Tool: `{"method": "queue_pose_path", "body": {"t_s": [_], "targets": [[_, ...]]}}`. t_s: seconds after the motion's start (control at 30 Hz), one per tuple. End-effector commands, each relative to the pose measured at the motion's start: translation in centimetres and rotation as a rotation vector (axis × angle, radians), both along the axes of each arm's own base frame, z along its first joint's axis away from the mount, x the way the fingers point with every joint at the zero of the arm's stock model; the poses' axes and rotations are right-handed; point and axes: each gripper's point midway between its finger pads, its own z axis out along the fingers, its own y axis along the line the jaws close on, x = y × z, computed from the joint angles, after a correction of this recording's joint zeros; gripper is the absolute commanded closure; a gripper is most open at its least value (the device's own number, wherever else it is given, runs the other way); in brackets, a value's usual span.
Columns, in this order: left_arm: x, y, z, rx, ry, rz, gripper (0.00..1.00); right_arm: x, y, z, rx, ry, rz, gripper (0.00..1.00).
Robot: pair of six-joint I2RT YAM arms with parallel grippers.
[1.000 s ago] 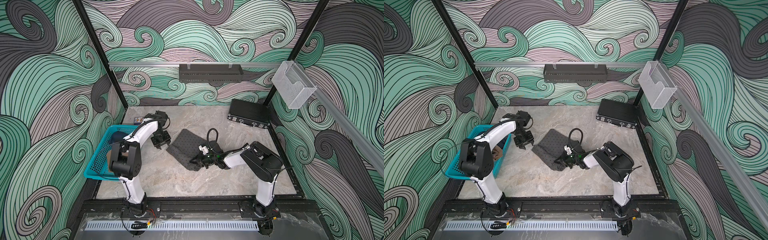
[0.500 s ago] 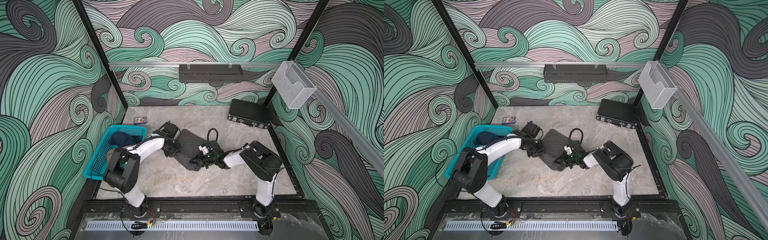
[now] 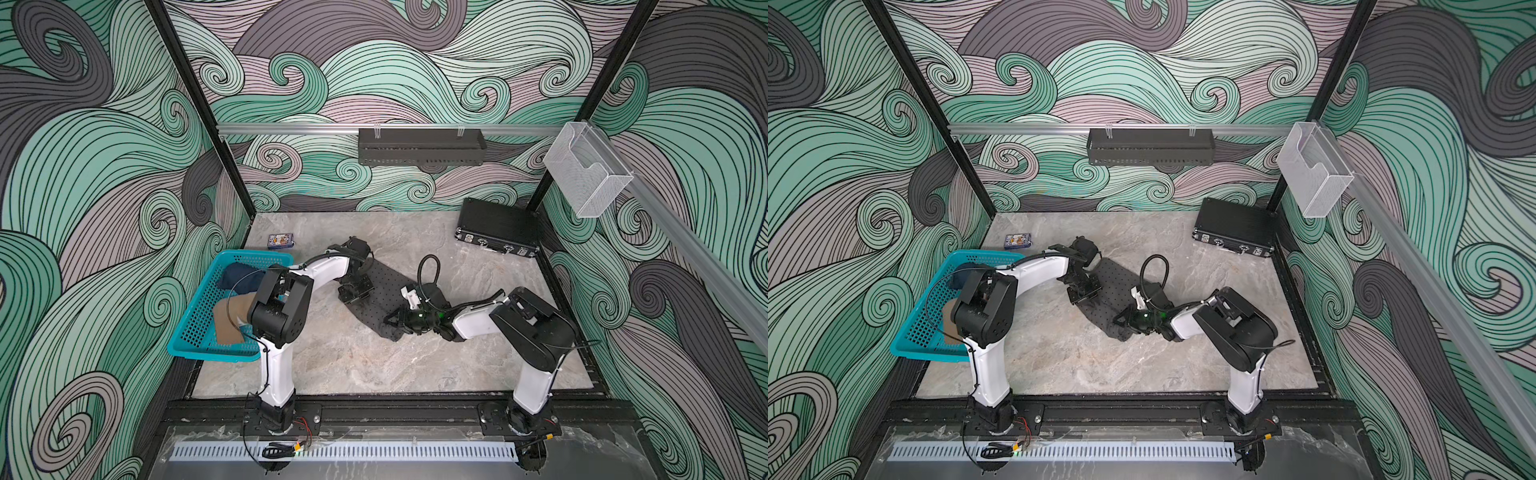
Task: Roll up the skirts
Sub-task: Roll the skirt at the center of the board.
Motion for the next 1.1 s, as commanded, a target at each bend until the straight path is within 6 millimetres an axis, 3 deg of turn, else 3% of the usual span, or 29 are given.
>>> {"method": "queue_pose_path", "body": {"t_s": [0.0, 0.07, 0.2, 0.27, 0.33, 0.53, 0.57, 0.6, 0.8, 0.97, 1.03, 1.07], "targets": [[-0.7, 1.8, -4.2, 0.159, 0.048, -0.059, 0.85, -1.6, -5.0, -3.8, -0.3, -0.061, 0.025, 0.48], [-0.6, 1.7, -4.3, 0.163, 0.043, -0.07, 0.85, -1.1, -5.5, -1.9, -0.348, -0.186, 0.047, 0.4], [-0.5, 1.5, -4.3, 0.172, 0.049, -0.109, 0.85, 0.2, -7.7, 2.3, -0.52, -0.452, 0.025, 0.34], [-0.4, 1.2, -4.2, 0.18, 0.044, -0.136, 0.85, -0.1, -7.2, 4.9, -0.611, -0.692, 0.091, 0.31], [-0.4, 1.0, -4.2, 0.186, 0.045, -0.157, 0.85, -1.2, -5.7, 6.3, -0.679, -0.92, 0.205, 0.27], [-0.2, 0.6, -4.3, 0.176, 0.057, -0.179, 0.85, -4.9, -2.1, 5.5, -0.72, -1.137, 0.544, 0.26], [-0.3, 0.5, -4.4, 0.175, 0.062, -0.181, 0.85, -5.3, -1.8, 5.5, -0.714, -1.167, 0.571, 0.03], [-0.2, 0.5, -4.4, 0.177, 0.064, -0.185, 0.85, -5.6, -1.6, 5.3, -0.715, -1.181, 0.611, 0.01], [0.0, 0.4, -4.4, 0.174, 0.069, -0.197, 0.85, -6.3, -0.3, 4.0, -0.858, -1.338, 0.762, 0.01], [0.1, 0.2, -4.3, 0.175, 0.081, -0.216, 0.85, -4.3, 0.3, 1.9, -1.025, -1.326, 0.769, 0.02], [0.1, 0.2, -4.3, 0.178, 0.086, -0.223, 0.85, -4.1, 0.2, 0.9, -1.033, -1.291, 0.772, 0.08], [0.2, 0.2, -4.2, 0.177, 0.086, -0.224, 0.85, -4.0, 0.2, 0.5, -1.036, -1.266, 0.778, 0.15]]}}
